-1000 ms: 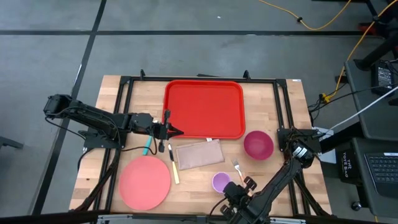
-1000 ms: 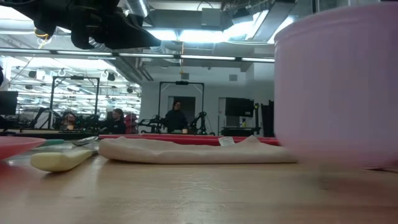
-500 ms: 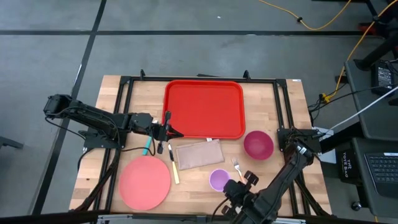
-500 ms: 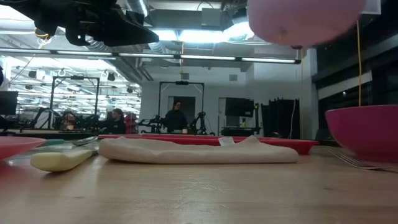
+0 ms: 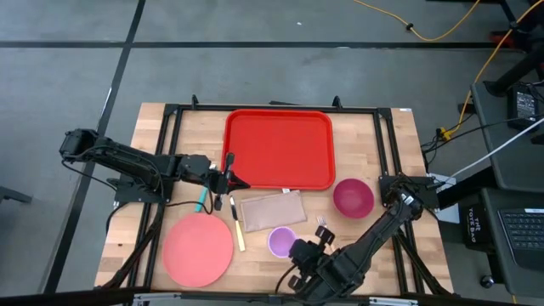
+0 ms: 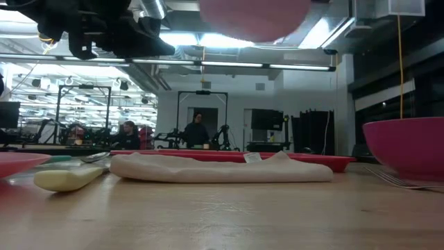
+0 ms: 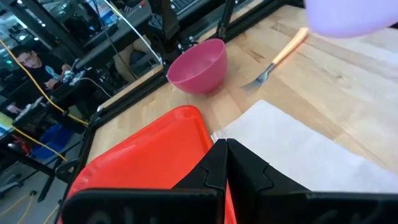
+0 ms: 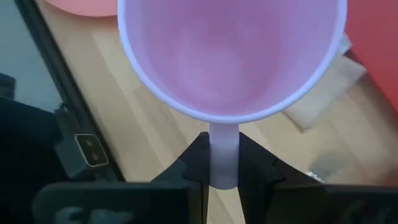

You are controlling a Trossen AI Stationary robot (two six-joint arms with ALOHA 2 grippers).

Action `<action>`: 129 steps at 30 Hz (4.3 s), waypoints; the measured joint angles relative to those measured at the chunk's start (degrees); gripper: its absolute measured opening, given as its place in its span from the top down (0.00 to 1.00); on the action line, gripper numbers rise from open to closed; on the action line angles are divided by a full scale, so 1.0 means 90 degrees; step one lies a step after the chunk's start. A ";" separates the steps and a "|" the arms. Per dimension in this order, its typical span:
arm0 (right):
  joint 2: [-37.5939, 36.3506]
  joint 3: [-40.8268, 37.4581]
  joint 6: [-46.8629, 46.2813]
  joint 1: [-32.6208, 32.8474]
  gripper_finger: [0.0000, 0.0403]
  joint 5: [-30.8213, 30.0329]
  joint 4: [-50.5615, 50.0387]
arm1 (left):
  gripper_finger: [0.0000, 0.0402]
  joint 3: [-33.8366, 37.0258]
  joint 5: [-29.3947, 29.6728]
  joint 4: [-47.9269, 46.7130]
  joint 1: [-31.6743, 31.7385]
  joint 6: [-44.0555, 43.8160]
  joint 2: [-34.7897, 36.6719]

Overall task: Set up tray
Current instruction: Put the purple mug on the red serving tray

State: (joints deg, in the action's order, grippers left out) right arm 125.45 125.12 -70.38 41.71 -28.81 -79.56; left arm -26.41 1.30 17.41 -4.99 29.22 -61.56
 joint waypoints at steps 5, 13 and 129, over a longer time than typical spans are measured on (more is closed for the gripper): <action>0.0009 -0.0697 0.0424 -0.0413 0.86 0.0425 0.0340 | 1.00 0.0000 -0.0829 -0.0003 0.0317 0.0009 0.0121; -0.1210 -0.2398 0.0721 -0.0653 0.86 -0.0524 0.2028 | 1.00 0.0007 -0.2204 -0.0489 0.1067 -0.0008 0.0651; -0.3449 -0.5263 0.8108 -0.5799 0.86 0.3375 0.3339 | 0.68 -0.3519 0.0954 -0.2343 0.1069 0.2635 -0.2954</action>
State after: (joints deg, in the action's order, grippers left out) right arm 94.41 77.76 2.59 -10.47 1.56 -49.51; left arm -58.08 9.88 -3.68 4.64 52.93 -88.14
